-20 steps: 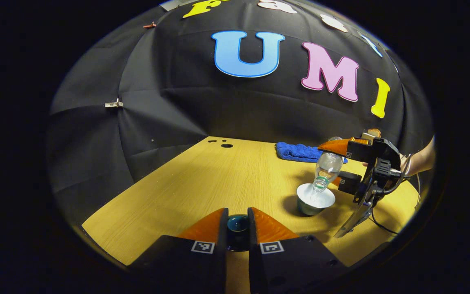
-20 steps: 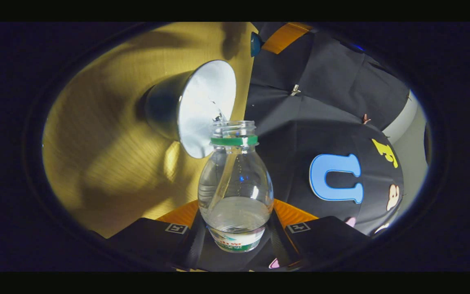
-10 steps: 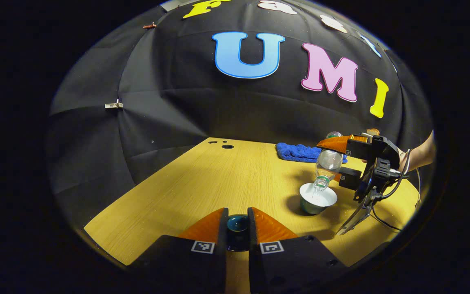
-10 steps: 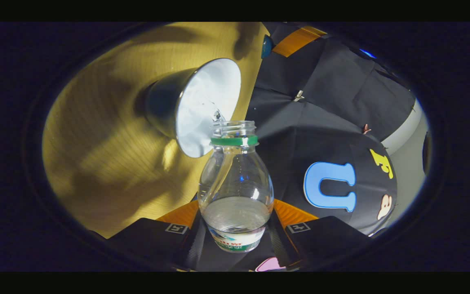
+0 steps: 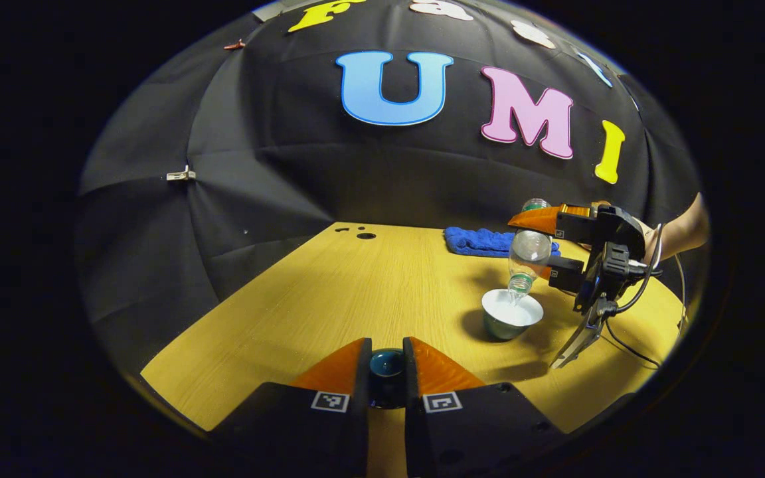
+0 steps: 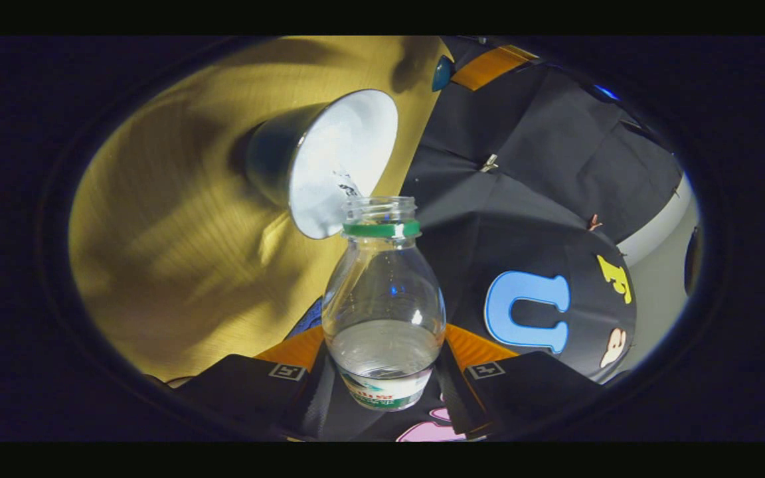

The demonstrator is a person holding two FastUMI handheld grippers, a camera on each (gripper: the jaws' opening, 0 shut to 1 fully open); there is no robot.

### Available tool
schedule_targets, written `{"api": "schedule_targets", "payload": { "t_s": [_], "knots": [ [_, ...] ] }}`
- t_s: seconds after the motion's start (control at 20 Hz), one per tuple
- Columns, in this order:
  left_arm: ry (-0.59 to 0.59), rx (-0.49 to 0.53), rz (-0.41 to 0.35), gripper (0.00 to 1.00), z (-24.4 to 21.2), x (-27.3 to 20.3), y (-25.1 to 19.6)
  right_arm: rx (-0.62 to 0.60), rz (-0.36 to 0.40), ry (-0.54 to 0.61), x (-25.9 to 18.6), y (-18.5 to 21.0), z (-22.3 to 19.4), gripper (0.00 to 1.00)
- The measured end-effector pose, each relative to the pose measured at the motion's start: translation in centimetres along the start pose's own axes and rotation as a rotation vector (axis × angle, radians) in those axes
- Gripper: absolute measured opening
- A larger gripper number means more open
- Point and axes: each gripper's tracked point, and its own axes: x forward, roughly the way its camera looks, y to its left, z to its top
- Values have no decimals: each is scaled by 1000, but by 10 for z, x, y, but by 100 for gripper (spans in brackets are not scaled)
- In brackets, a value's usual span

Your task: Open the teacup lid with one hand, grasp the water bottle and pour water into the teacup with the other hand; after pouring, place the water bottle on the coaster and then close the teacup lid.

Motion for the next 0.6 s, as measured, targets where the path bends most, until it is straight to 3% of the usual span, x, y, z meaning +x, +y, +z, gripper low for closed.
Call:
{"api": "schedule_targets", "payload": {
  "t_s": [0.6],
  "knots": [
    [-7, 6, 18, 26, 6, -9, -6, -31, -16, -39, 2, -7, -3, 72]
  ]
}}
